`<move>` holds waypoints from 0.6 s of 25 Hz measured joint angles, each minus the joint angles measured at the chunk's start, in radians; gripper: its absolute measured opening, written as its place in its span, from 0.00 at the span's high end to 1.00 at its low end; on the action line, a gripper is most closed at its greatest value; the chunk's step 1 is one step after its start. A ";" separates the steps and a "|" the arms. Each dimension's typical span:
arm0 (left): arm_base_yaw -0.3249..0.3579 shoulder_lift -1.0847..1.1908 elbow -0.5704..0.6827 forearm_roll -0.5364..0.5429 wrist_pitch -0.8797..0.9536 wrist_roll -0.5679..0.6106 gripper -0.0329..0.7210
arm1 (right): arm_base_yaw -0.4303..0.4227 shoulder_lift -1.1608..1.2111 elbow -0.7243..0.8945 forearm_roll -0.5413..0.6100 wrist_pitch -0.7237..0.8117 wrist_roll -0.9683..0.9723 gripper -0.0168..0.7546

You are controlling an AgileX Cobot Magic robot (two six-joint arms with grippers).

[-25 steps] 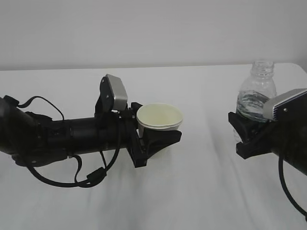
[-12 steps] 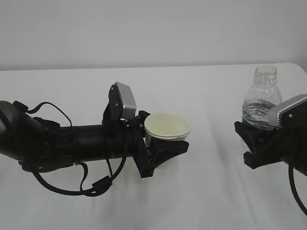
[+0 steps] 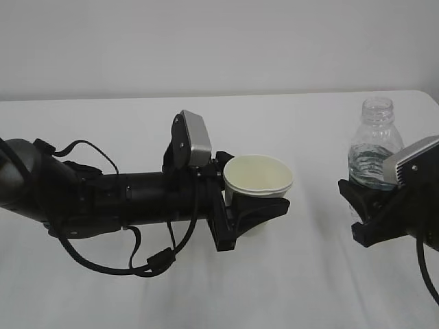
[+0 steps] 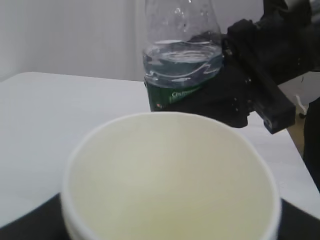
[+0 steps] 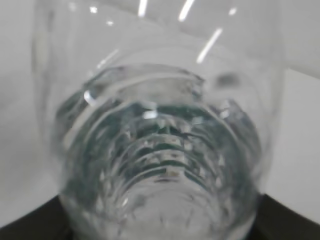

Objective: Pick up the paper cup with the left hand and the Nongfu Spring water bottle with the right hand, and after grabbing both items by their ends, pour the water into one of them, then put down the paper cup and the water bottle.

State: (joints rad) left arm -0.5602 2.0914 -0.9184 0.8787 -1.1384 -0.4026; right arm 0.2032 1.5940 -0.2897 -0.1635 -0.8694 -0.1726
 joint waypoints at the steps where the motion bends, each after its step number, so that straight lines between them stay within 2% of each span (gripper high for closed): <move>1: 0.000 0.000 -0.002 0.002 0.000 0.000 0.33 | 0.000 0.000 0.000 0.000 0.014 -0.012 0.43; 12: 0.000 0.000 -0.002 0.042 0.011 -0.004 0.33 | 0.000 0.000 0.000 0.000 0.049 -0.110 0.43; 15: 0.000 0.000 -0.002 0.043 0.018 -0.004 0.33 | 0.000 -0.030 0.000 0.000 0.107 -0.111 0.43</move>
State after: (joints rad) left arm -0.5602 2.0914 -0.9199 0.9219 -1.1207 -0.4070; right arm 0.2032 1.5638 -0.2897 -0.1635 -0.7629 -0.2841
